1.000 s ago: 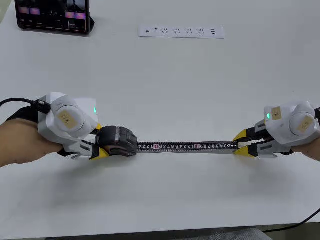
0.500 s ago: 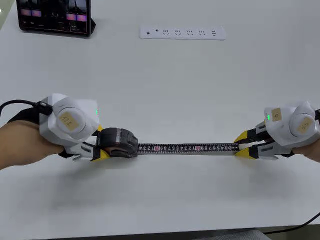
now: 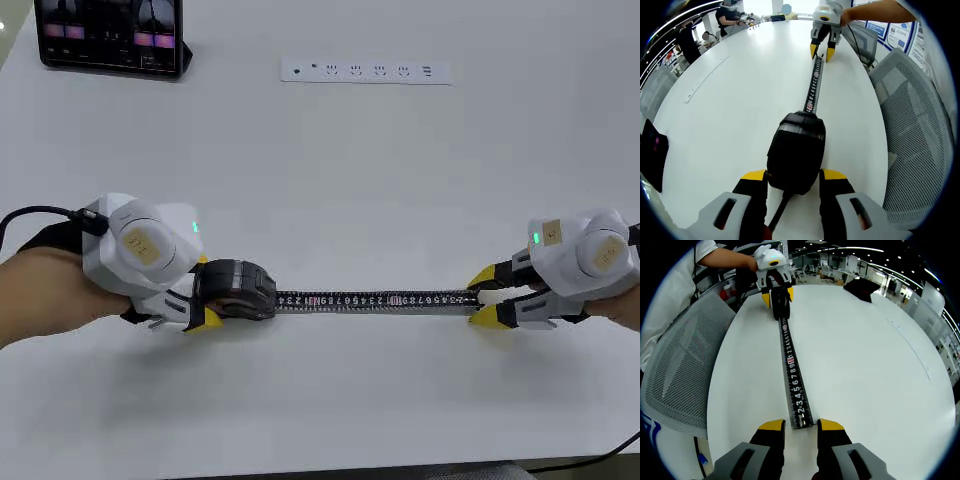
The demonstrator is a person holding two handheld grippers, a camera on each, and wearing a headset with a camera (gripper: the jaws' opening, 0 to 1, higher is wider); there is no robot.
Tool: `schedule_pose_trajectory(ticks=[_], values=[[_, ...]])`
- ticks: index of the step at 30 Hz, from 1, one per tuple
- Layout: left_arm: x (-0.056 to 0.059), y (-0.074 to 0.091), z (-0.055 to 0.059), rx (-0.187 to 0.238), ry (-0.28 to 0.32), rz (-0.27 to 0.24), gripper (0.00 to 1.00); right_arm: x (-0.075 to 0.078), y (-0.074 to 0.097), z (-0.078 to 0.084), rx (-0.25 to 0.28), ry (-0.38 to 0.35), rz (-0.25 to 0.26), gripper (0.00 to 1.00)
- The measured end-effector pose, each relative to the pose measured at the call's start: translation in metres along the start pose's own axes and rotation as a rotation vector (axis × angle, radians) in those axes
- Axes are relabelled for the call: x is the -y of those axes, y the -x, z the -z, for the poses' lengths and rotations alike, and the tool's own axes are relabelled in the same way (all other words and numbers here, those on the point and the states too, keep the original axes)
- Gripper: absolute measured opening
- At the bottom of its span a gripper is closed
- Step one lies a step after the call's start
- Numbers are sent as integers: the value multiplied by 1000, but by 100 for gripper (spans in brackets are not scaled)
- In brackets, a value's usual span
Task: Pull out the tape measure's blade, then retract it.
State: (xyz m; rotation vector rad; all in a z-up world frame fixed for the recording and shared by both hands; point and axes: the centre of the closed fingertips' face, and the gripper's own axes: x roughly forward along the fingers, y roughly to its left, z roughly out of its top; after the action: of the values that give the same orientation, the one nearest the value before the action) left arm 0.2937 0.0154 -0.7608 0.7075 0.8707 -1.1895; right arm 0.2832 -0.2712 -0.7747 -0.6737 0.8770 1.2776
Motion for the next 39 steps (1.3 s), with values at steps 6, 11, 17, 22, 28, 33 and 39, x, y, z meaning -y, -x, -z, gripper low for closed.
schedule_pose_trajectory(ticks=[6,11,17,22,28,33,39], values=[[-1,2,0,2,1,-9,37,0,1,-2,8,-24,6,24],[-1,9,-2,32,34,-16,39,0,6,-8,32,-42,33,25],[-4,17,-5,92,96,-62,42,-3,12,-18,76,-116,68,31],[-2,25,-8,127,127,-94,43,-6,16,-20,102,-170,96,36],[-2,32,-9,154,166,-127,45,-8,19,-20,127,-220,144,41],[-2,39,-11,187,210,-153,47,-8,24,-23,164,-256,185,43],[-3,47,-12,227,270,-178,48,-7,31,-31,202,-275,235,46]])
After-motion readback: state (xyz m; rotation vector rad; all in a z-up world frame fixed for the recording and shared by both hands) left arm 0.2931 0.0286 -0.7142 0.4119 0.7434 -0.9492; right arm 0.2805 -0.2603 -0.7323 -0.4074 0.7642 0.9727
